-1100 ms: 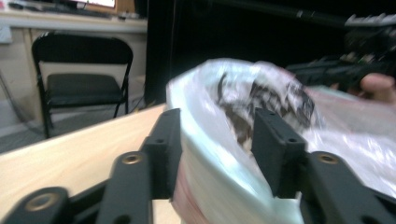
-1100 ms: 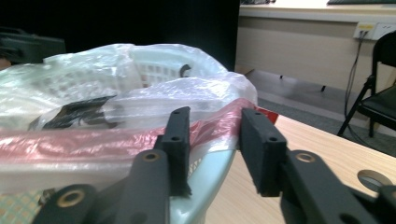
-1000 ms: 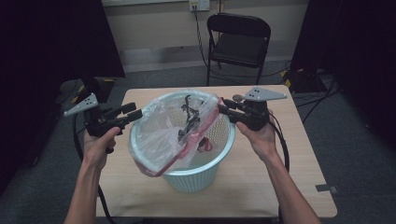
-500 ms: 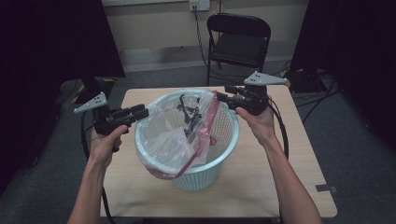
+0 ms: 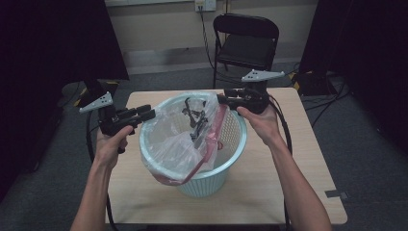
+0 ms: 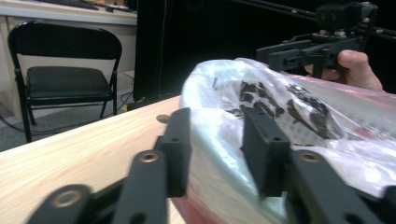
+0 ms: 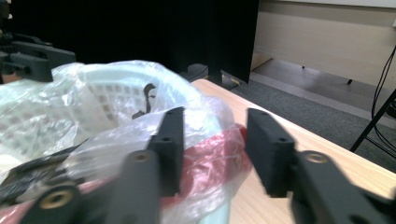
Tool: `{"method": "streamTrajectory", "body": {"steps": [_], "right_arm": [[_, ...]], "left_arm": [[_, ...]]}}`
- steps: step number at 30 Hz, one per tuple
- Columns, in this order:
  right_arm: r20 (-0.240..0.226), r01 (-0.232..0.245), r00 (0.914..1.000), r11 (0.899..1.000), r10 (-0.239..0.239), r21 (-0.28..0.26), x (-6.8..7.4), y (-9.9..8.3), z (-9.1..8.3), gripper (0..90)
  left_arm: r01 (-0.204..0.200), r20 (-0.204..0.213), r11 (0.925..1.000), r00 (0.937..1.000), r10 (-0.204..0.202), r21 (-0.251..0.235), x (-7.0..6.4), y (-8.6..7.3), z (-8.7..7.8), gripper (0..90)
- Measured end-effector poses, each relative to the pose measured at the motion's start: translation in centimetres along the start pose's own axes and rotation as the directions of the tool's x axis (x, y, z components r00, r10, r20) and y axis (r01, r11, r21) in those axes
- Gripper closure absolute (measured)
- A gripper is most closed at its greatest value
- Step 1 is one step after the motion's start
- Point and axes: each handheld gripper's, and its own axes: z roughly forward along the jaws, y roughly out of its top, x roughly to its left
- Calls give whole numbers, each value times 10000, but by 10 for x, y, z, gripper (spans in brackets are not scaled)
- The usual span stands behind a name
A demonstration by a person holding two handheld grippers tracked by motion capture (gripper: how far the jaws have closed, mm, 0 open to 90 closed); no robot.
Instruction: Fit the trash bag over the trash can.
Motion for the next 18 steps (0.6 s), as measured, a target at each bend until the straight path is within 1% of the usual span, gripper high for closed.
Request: {"method": "streamTrajectory", "body": {"steps": [2,3,4,5,6,7,8,9,11,12,13,14,15,16,17,18], "right_arm": [[164,59,9998,10000,-59,-5,2,0,-3,692],[241,31,9997,10000,-32,2,2,-1,-5,699],[271,13,9996,10000,-14,21,2,-2,-6,746],[324,128,9994,9999,-128,-3,4,-3,-9,794],[377,230,9990,9997,-228,-42,5,-4,-11,823],[326,235,9992,9997,-233,-39,5,-6,-12,841],[383,287,9989,9995,-284,-88,6,-7,-13,883],[537,345,9980,9992,-333,-210,7,-9,-16,900],[550,364,9979,9987,-344,-363,7,-11,-19,900],[758,395,9965,9984,-364,-396,7,-13,-21,900],[765,398,9964,9981,-362,-463,7,-15,-23,900],[830,374,9960,9978,-327,-549,7,-17,-25,900],[1011,283,9947,9966,-204,-775,8,-20,-29,900],[1073,261,9941,9958,-166,-882,8,-22,-32,900],[1252,285,9920,9948,-161,-978,8,-25,-35,900],[1313,242,9913,9942,-103,-1044,9,-28,-39,900]], "left_arm": [[-68,-86,10000,9999,68,34,-2,-1,-1,636],[-43,-73,10000,10000,43,17,-3,-1,-2,633],[-34,-104,10000,9999,34,12,-3,-1,-3,633],[-7,-130,10000,9999,7,-10,-4,-2,-3,633],[1,-163,10000,9999,-2,-22,-4,-2,-3,633],[15,-177,10000,9998,-17,-68,-4,-3,-3,632],[22,-208,10000,9998,-24,-78,-5,-3,-3,632],[-8,-228,10000,9997,7,-57,-6,-2,-3,633],[-92,-342,10000,9994,92,4,-7,-2,-3,633],[-120,-373,9999,9992,121,18,-7,-2,-4,633],[-84,-377,10000,9993,84,17,-7,-2,-4,633],[-185,-397,9998,9990,187,46,-8,-2,-5,633],[-184,-436,9998,9989,185,28,-8,-2,-4,634],[-144,-465,9999,9988,144,4,-10,-2,-4,634],[-227,-512,9997,9984,229,44,-10,-2,-4,634],[-211,-558,9998,9982,213,33,-11,-2,-4,634]]}}
